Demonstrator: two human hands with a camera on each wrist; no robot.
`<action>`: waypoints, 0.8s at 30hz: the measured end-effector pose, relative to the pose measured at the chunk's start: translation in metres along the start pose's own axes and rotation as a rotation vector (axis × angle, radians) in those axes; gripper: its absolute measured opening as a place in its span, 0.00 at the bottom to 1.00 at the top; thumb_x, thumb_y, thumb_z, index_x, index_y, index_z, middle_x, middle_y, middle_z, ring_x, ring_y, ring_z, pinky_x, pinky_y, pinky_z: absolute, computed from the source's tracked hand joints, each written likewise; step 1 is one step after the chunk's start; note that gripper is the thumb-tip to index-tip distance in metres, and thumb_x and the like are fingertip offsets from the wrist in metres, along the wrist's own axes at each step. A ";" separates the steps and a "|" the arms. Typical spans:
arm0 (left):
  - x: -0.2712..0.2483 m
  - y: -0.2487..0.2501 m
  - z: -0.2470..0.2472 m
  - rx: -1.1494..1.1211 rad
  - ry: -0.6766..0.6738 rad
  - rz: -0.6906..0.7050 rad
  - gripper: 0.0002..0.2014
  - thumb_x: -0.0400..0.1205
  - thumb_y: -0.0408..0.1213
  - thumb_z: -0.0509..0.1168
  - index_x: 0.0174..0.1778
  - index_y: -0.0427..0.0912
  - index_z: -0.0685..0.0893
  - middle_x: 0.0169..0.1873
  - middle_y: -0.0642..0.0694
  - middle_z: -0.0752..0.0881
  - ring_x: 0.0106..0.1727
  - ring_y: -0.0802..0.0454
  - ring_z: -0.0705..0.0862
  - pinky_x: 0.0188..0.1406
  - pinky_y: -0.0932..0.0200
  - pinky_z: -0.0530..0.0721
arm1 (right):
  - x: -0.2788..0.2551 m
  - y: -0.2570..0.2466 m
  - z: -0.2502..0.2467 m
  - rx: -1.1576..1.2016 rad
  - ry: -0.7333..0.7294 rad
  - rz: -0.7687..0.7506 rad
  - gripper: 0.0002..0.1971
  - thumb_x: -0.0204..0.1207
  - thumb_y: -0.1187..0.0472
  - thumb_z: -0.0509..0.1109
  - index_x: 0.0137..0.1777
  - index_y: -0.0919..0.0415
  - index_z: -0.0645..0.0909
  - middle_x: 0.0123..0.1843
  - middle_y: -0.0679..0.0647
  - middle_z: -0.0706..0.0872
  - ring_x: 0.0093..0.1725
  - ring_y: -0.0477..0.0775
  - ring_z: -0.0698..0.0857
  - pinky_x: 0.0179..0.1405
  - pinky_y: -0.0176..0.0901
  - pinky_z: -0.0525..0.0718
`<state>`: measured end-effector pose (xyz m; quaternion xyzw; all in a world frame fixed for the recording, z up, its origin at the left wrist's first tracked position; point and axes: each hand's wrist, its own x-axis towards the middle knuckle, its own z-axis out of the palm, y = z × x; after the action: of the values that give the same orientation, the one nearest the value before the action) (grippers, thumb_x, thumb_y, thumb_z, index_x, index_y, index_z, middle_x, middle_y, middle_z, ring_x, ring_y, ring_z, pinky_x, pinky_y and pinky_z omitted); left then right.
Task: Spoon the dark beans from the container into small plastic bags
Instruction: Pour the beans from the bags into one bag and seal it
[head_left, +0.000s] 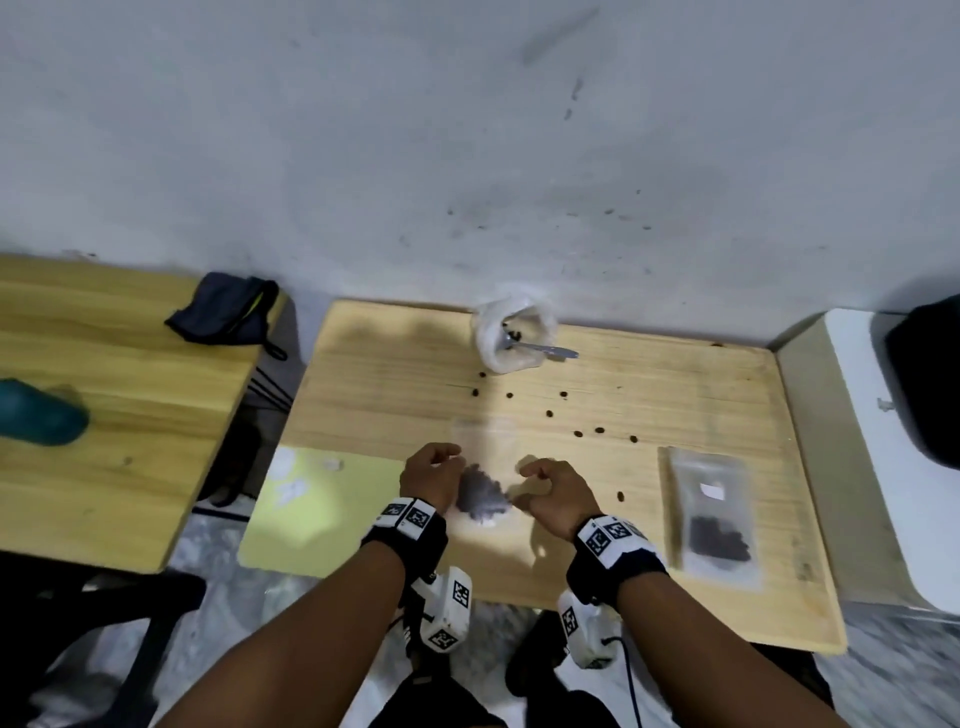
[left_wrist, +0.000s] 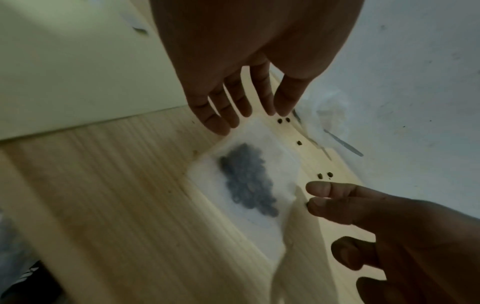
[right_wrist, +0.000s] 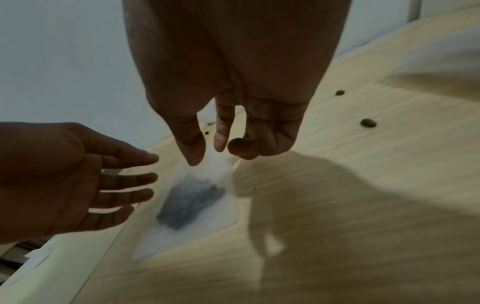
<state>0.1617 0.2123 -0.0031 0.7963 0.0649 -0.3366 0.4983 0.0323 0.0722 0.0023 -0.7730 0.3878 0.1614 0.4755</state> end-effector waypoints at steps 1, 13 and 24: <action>0.001 -0.003 -0.002 0.032 -0.023 -0.022 0.05 0.76 0.33 0.70 0.42 0.50 0.86 0.49 0.44 0.87 0.48 0.44 0.83 0.48 0.55 0.81 | 0.002 -0.003 0.004 0.003 0.000 0.007 0.22 0.74 0.54 0.76 0.67 0.51 0.79 0.76 0.54 0.72 0.75 0.56 0.74 0.67 0.42 0.75; 0.011 -0.017 -0.002 -0.015 -0.147 -0.073 0.09 0.74 0.29 0.71 0.46 0.46 0.85 0.42 0.46 0.86 0.36 0.48 0.81 0.34 0.61 0.76 | 0.016 -0.008 0.028 0.345 0.129 0.151 0.15 0.67 0.66 0.78 0.51 0.50 0.85 0.57 0.57 0.87 0.49 0.56 0.87 0.53 0.51 0.88; 0.003 0.005 -0.077 -0.242 -0.117 0.104 0.12 0.76 0.22 0.67 0.49 0.41 0.88 0.48 0.41 0.88 0.46 0.46 0.85 0.43 0.53 0.85 | 0.013 -0.081 0.054 0.505 0.057 -0.052 0.14 0.72 0.77 0.72 0.55 0.64 0.86 0.40 0.52 0.79 0.31 0.46 0.76 0.20 0.25 0.72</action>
<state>0.2021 0.2738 0.0201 0.7119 0.0346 -0.3458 0.6103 0.1083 0.1330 0.0168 -0.6435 0.4092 0.0253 0.6464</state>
